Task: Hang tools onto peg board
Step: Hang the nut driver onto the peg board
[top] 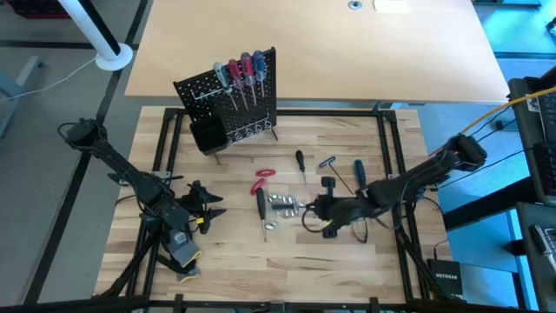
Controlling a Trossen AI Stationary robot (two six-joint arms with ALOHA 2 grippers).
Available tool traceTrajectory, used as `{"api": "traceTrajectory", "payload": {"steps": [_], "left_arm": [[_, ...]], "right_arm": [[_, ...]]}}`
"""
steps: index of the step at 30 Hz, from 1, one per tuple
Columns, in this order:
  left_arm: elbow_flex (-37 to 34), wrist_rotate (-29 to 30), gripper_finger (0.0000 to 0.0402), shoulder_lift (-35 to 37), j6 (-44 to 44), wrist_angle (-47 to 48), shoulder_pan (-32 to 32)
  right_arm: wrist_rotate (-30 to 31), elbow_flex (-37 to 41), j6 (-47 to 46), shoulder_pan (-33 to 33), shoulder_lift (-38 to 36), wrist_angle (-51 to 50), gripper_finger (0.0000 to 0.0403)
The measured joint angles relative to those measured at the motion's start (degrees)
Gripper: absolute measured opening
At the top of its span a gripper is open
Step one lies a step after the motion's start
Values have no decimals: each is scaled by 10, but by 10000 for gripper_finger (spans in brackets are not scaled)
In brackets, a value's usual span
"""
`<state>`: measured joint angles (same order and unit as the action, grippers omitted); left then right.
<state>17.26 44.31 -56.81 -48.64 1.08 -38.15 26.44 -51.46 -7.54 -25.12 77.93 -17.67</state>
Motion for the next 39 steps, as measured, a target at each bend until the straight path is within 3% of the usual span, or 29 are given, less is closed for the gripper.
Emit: {"api": "traceTrajectory", "payload": {"steps": [7, 15, 25, 29, 39], "left_arm": [[0, 0, 210, 0, 7, -4, 0], [0, 0, 210, 6, 14, -5, -2], [0, 39, 210, 23, 11, -5, -38], [0, 56, 210, 23, 8, -5, -47], [0, 66, 210, 23, 24, 1, -51]], "right_arm": [[31, 0, 20, 17, -9, 122, 17], [9, 0, 25, 103, 10, 275, 17], [-56, -8, 79, 194, 120, 661, 17], [-77, -72, 79, 223, 177, 666, 17], [-127, -302, 79, 279, 310, 558, 17]]}}
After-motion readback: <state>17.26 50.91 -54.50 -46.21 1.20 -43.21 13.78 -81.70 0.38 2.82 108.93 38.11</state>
